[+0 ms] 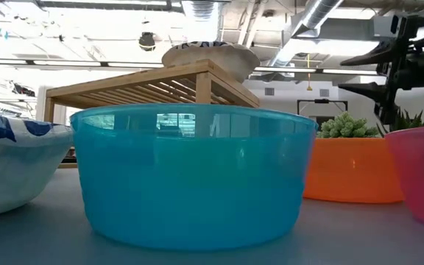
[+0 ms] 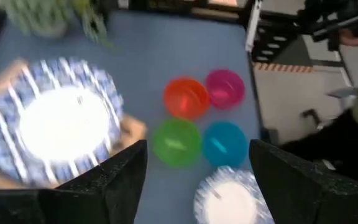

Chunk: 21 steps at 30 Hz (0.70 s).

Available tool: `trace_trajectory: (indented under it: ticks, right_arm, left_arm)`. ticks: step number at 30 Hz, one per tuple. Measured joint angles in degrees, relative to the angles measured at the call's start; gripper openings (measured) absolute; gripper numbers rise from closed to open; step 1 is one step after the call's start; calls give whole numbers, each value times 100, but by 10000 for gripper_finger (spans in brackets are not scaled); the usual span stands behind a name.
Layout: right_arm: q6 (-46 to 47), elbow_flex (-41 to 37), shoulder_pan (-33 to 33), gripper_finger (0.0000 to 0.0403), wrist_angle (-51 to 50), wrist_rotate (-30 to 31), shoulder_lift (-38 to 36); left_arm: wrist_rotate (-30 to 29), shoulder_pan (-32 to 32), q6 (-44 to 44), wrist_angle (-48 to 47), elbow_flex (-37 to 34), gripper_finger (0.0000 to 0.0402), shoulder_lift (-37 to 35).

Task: Place and stack bowls onto a shelf
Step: Stack the blue and white bowl on top of the blue and white bowl on the shelf

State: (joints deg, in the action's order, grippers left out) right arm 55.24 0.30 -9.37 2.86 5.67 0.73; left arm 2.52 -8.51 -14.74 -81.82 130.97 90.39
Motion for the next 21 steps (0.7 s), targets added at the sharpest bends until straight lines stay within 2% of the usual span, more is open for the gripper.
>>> trace_trajectory:
  ticks: [3,7,10,11,14,17,21]
  right_arm:
    - [173,0,-7,218,-17,-35,2]
    - [383,0,82,218,-93,-525,7]
    - [686,0,251,218,-57,-627,7]
    - [772,0,319,218,10,-669,7]
    - [877,9,613,218,712,-748,4]
    - [530,120,960,218,1324,-630,13]
    - [-138,502,1372,218,2008,-105,182]
  left_arm:
    - [-341,-258,-644,-859,-173,263,-279]
    - [-738,-711,-1173,-641,-652,261,-507]
    - [-944,-1011,-1353,-663,-1043,261,-582]
    - [-964,-1111,-1417,-866,-1198,261,-588]
    - [-933,-1376,-1604,-708,-1924,261,-653]
    - [-923,-1549,-1813,-602,-2688,261,-769]
    - [-940,-1652,-2218,-443,-3739,261,-995]
